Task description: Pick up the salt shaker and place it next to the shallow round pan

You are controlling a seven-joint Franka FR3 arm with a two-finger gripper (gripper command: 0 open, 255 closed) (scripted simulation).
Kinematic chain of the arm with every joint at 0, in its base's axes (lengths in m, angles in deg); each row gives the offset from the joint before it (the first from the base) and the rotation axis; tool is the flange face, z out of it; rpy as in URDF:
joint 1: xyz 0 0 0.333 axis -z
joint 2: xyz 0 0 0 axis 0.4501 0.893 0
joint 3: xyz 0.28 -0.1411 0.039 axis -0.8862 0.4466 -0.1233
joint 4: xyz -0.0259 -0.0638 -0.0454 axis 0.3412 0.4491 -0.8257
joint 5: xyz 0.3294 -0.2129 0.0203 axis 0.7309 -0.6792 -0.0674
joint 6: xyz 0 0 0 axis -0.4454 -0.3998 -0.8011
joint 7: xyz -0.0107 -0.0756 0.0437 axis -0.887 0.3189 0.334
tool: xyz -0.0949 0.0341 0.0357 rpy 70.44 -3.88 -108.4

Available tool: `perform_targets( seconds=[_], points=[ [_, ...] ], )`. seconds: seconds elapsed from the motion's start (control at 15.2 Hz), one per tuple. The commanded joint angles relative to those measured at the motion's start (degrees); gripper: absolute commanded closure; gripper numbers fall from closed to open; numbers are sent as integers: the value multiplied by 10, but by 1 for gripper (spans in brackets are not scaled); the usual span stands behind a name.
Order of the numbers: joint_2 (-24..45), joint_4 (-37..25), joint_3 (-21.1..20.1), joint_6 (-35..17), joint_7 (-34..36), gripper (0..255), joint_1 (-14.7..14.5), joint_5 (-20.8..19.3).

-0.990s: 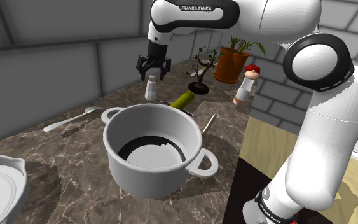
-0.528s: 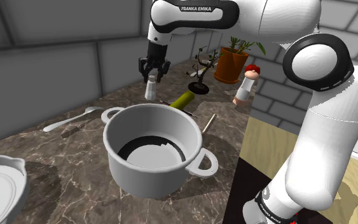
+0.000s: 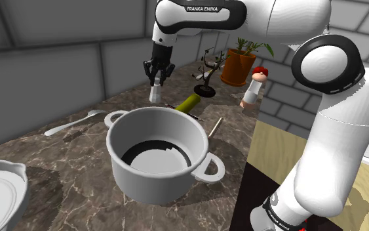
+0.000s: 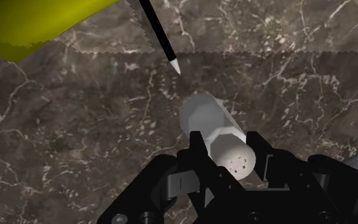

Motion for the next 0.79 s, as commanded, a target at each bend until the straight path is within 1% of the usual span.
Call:
perform_targets(
  seconds=[0.0,0.73],
  points=[
    [0,0,0,0,0,255,0,0],
    [15,-106,-1,92,6,255,-2,-2]
  ],
)
